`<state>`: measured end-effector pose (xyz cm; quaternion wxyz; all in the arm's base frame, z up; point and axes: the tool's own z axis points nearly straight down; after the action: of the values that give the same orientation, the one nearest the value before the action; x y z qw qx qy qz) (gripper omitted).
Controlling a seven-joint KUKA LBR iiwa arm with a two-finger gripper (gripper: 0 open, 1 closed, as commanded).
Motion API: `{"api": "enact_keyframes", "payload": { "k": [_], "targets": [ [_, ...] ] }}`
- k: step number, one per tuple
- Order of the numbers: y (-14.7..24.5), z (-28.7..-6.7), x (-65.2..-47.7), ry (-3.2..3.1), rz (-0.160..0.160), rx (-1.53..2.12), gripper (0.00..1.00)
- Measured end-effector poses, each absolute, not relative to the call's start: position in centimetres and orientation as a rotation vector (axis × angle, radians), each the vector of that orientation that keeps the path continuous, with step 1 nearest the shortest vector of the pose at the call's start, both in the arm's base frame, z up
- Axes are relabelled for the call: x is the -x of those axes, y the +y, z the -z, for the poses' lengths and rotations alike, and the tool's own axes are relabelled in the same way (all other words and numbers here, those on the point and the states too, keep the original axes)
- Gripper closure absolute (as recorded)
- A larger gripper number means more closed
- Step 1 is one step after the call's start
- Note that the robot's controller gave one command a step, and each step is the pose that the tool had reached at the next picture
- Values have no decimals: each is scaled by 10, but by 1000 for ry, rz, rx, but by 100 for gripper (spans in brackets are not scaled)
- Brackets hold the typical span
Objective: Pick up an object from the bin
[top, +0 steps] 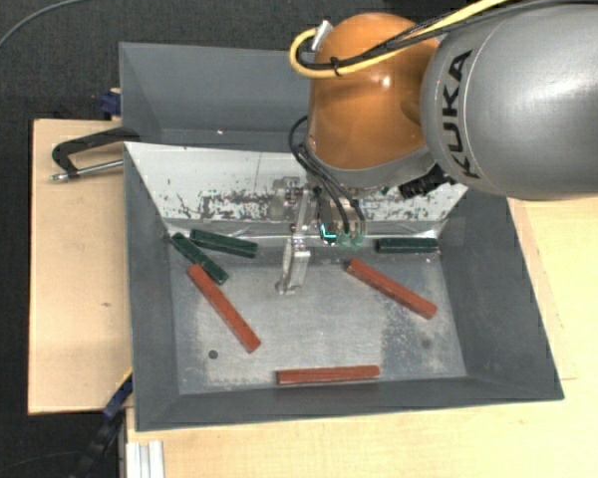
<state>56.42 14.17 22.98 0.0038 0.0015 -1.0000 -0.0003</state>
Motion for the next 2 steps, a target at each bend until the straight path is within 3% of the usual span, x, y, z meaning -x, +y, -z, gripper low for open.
{"api": "enact_keyframes", "payload": {
  "k": [1, 2],
  "targets": [
    [152, -103, -500, -3131, -1, -5, 0],
    [157, -70, -516, -3123, 1, 309, 0]
  ]
}}
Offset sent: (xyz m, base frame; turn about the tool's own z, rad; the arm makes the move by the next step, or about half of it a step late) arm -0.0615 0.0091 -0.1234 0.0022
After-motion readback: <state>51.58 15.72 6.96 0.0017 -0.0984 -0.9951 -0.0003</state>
